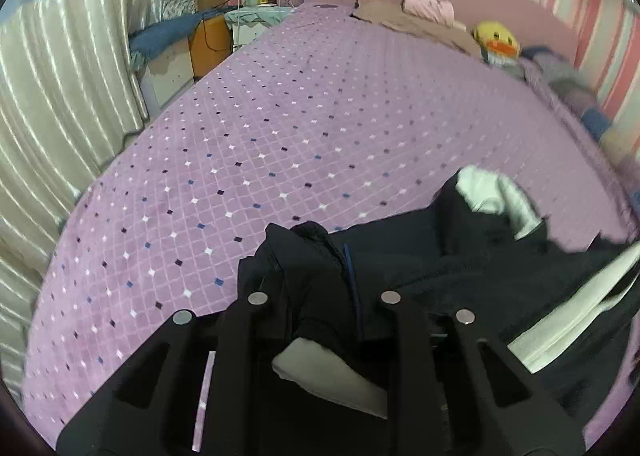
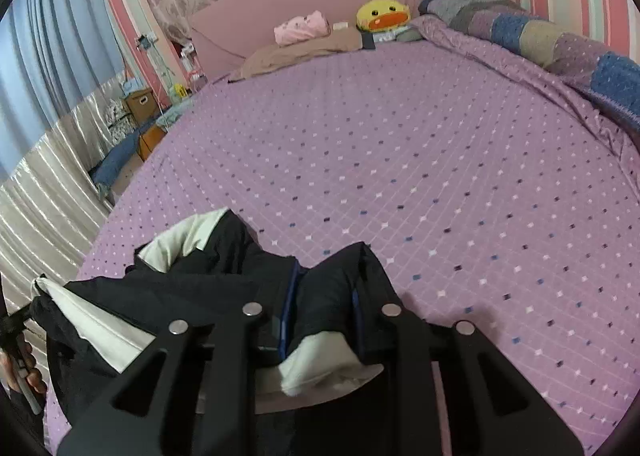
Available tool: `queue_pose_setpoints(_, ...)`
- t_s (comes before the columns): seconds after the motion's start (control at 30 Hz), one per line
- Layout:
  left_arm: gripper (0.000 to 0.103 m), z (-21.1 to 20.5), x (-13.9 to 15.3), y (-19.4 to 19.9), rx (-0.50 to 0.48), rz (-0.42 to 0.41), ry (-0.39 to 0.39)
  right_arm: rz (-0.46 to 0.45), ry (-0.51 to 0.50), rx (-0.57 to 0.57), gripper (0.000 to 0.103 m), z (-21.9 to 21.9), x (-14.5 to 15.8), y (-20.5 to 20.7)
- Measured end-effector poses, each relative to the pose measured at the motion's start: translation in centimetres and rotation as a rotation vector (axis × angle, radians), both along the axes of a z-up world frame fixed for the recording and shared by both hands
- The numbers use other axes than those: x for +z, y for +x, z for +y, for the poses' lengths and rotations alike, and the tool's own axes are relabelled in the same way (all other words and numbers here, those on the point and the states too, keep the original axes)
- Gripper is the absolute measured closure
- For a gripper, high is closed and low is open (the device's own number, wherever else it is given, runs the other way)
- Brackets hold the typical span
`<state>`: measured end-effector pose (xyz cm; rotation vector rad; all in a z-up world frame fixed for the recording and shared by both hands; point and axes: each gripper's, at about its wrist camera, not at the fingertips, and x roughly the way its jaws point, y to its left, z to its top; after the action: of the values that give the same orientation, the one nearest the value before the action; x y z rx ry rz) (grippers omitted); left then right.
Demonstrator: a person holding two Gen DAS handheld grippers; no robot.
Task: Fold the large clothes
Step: 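Lift the hem with both tools and carry it toward the collar, then lower the hem onto the collar and open both tools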
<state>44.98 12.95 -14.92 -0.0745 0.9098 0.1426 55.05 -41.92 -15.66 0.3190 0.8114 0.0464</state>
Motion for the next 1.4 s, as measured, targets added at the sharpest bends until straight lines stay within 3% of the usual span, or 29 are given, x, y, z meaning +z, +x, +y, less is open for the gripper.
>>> queue_pose_setpoints(0.13,0.081,-0.1,-0.2,0.2,0.001,0.014,0.020,0.018,0.024,0.003,0.076,-0.1,-0.1,0.3)
queue_pose_setpoints(0.23,0.076,-0.3,0.0,0.9,-0.006,0.036,-0.009,0.024,0.072,0.011,0.064,-0.8,0.5,-0.4)
queue_pose_setpoints(0.27,0.069,-0.2,0.4,0.7,-0.016,0.034,-0.033,0.023,0.093,0.015,0.051,-0.9,0.6,-0.5)
queue_pose_setpoints(0.3,0.066,-0.1,0.6,0.7,-0.020,0.031,-0.051,0.017,0.139,0.029,0.032,-1.1,1.0,-0.8)
queue_pose_setpoints(0.33,0.061,-0.1,0.9,0.5,-0.025,0.027,-0.067,-0.008,0.170,0.035,0.024,-1.2,1.8,-1.3)
queue_pose_setpoints(0.4,0.045,-0.3,1.8,0.1,-0.037,0.007,-0.109,-0.055,0.166,0.031,0.015,-1.2,3.4,-2.0)
queue_pose_setpoints(0.47,0.014,-0.9,3.3,-0.4,-0.048,-0.038,-0.114,-0.090,0.180,0.033,0.011,-1.3,5.0,-2.4)
queue_pose_setpoints(0.53,0.003,-1.6,5.0,-1.0,-0.054,-0.095,-0.072,-0.115,0.176,0.052,0.011,-1.3,6.7,-2.8)
queue_pose_setpoints(0.63,0.003,-2.0,7.0,-1.5,-0.081,-0.121,-0.050,-0.130,0.054,0.067,0.007,-0.3,8.0,-3.7)
queue_pose_setpoints(0.73,0.003,-1.7,7.0,-2.9,-0.089,-0.127,-0.005,-0.095,-0.083,0.098,0.004,0.6,6.7,-4.1)
queue_pose_setpoints(0.83,0.003,-1.0,4.9,-3.9,-0.110,-0.082,0.010,-0.012,-0.172,0.134,0.004,1.5,3.3,-3.8)
queue_pose_setpoints(0.93,0.003,-0.9,1.2,-3.2,-0.108,0.013,0.014,0.084,-0.211,0.139,0.004,2.1,-0.7,-2.2)
queue_pose_setpoints(1.0,0.005,-1.4,-1.5,-1.8,-0.102,0.079,0.049,0.129,-0.184,0.135,0.004,2.0,-2.7,-1.1)
queue_pose_setpoints(1.07,0.022,-2.0,-3.2,-0.9,-0.106,0.115,0.075,0.128,-0.147,0.135,0.005,1.9,-3.5,-0.6)
queue_pose_setpoints(1.1,0.025,-2.5,-3.8,-0.5,-0.112,0.115,0.094,0.127,-0.146,0.134,0.009,1.9,-3.7,-0.5)
queue_pose_setpoints(1.13,0.031,-2.8,-4.1,-0.3,-0.112,0.108,0.110,0.130,-0.127,0.140,0.014,2.0,-3.9,-0.3)
queue_pose_setpoints(1.2,0.043,-3.4,-4.6,0.0,-0.103,0.104,0.145,0.150,-0.042,0.144,0.044,1.5,-4.5,-0.1)
queue_pose_setpoints(1.33,0.087,-2.7,-3.8,0.1,-0.065,0.090,0.123,0.094,-0.062,0.137,0.072,1.4,-3.6,-0.7)
queue_pose_setpoints(1.4,0.094,-2.1,-2.0,0.1,-0.066,0.058,0.103,0.036,-0.080,0.143,0.084,1.3,-1.8,-1.0)
